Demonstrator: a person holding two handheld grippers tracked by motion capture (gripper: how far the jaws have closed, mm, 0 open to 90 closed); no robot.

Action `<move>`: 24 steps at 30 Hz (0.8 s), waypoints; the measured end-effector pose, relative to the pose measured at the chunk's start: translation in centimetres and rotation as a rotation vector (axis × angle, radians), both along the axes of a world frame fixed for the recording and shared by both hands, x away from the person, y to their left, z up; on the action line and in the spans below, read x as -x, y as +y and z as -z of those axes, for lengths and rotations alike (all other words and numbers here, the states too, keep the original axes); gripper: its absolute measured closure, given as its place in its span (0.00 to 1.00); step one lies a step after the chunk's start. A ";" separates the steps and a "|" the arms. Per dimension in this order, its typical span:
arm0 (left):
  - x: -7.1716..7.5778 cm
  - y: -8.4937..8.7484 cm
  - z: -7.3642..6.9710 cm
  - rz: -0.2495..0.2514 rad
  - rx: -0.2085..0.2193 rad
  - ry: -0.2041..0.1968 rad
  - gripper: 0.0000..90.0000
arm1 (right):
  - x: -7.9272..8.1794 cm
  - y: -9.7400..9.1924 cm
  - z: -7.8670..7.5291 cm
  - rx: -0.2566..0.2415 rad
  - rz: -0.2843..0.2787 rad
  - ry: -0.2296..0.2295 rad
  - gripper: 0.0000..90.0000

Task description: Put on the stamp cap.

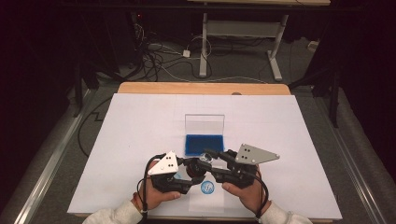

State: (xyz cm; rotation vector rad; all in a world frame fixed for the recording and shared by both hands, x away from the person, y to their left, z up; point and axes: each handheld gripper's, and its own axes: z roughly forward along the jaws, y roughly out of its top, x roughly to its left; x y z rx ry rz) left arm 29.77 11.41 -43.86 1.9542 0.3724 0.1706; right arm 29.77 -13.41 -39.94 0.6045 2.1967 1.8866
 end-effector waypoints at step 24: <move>0.5 -0.7 -0.3 -0.027 -0.109 -0.060 0.40 | 0.7 0.6 0.1 0.111 0.003 -0.091 0.63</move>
